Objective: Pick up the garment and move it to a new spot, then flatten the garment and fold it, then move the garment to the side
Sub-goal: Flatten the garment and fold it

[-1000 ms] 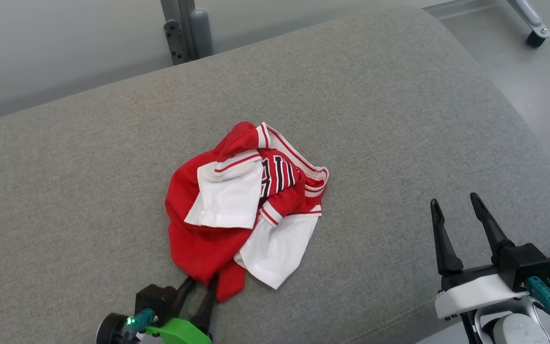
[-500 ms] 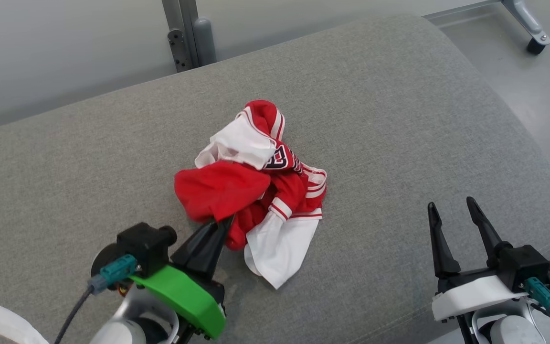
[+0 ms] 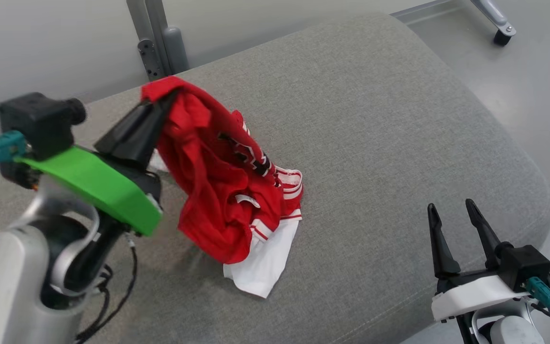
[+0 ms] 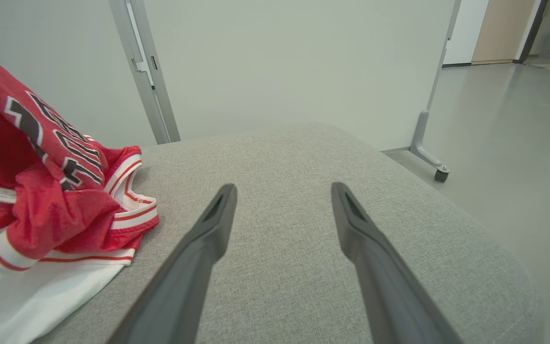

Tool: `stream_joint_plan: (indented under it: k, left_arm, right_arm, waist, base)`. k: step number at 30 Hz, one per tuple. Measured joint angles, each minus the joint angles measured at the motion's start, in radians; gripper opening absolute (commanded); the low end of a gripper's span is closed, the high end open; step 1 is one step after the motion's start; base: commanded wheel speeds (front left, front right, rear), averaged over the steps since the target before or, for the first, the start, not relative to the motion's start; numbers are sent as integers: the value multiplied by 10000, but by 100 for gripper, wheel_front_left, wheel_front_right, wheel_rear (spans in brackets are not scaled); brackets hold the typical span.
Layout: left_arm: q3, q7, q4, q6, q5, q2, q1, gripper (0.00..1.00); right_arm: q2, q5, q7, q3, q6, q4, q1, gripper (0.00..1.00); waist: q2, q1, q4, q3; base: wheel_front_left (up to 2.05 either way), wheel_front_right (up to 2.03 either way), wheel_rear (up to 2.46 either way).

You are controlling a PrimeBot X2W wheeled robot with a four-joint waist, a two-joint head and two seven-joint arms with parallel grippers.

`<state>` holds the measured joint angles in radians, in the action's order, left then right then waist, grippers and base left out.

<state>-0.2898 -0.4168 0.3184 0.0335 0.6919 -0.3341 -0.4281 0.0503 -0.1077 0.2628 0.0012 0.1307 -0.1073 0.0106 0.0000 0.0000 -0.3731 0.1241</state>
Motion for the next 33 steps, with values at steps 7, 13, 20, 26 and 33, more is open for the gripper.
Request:
stream_joint_plan:
  k: [7, 13, 20, 26, 33]
  left_arm:
    - [1847, -1569, -1985, -437, 1960, -1206, 201, 0]
    - [2688, -1022, -4757, 2, 2038, -2002, 540, 0]
    - [2796, 790, -6512, 412, 1574, -1724, 535, 100]
    - [3089, 2489, -6088, -42, 468, -2136, 1282, 100]
    - [2560, 2801, -2899, -734, 2, -1407, 3821, 100]
  right_arm:
    - [2, -169, 0, -10, 0, 0, -27, 100]
    - [0, -307, 0, 247, 0, -88, 117, 100]
    - [2, -192, 0, 165, 0, -63, 223, 100]
    - [-4, 29, 0, 33, 0, -86, 189, 100]
    - [-6, 247, 0, 82, 0, -111, -7, 100]
  waist:
    - [0, 0, -177, 187]
    - [0, 0, -177, 537]
    - [0, 0, 63, 852]
    - [0, 0, 405, 733]
    - [0, 0, 843, 346]
  base:
    - [0, 0, 0]
    - [0, 0, 0]
    - [0, 0, 0]
    - [0, 0, 0]
    - [0, 0, 0]
